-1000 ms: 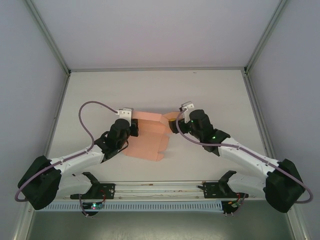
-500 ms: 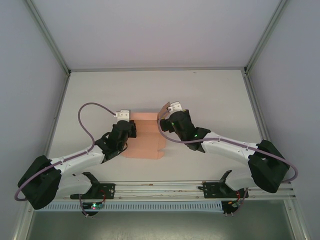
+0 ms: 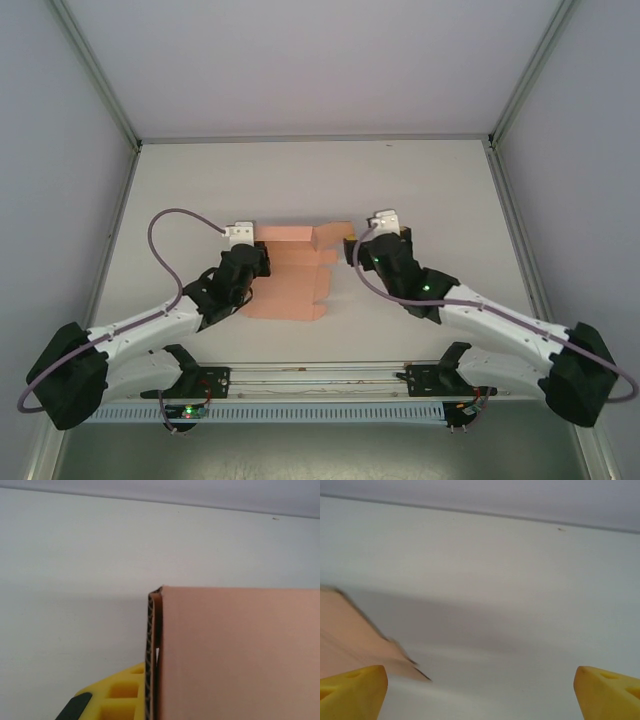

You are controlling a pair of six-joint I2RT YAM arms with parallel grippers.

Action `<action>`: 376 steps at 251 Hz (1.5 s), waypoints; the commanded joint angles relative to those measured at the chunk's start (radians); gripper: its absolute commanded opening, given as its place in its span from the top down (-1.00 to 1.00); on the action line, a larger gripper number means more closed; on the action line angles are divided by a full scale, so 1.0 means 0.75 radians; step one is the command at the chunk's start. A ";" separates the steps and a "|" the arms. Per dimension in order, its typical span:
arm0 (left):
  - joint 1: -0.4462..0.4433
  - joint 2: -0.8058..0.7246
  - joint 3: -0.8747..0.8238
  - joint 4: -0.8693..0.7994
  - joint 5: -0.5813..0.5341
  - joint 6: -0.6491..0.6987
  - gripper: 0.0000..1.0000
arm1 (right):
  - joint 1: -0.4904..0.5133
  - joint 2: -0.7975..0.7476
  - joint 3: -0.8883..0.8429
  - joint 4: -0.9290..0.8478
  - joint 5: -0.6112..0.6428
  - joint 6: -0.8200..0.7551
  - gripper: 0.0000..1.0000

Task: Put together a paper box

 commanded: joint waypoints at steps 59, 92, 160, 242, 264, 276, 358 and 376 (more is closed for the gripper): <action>-0.014 -0.077 -0.016 -0.058 -0.011 -0.053 1.00 | -0.114 -0.069 -0.182 0.202 -0.469 -0.007 -0.91; -0.014 -0.064 -0.014 -0.055 0.006 -0.058 1.00 | -0.095 0.051 -0.121 0.305 -0.556 -0.030 -0.91; -0.014 -0.063 -0.015 -0.050 0.021 -0.059 1.00 | -0.027 0.308 0.048 0.388 -0.615 -0.089 -0.91; -0.013 -0.074 -0.027 -0.035 0.020 -0.080 1.00 | 0.033 0.526 0.155 0.471 -0.549 -0.062 -0.91; -0.014 -0.086 -0.030 -0.037 0.023 -0.089 1.00 | 0.055 0.528 0.154 0.466 -0.454 -0.066 -0.91; -0.014 -0.091 -0.037 -0.035 0.019 -0.094 1.00 | 0.058 0.511 0.146 0.456 -0.418 -0.067 -0.92; -0.011 -0.162 -0.057 -0.111 -0.061 -0.104 1.00 | 0.024 0.039 -0.057 0.148 -0.334 -0.057 -0.94; -0.012 -0.174 -0.059 -0.114 -0.046 -0.083 1.00 | -0.034 -0.133 -0.119 0.077 -0.369 -0.051 -0.94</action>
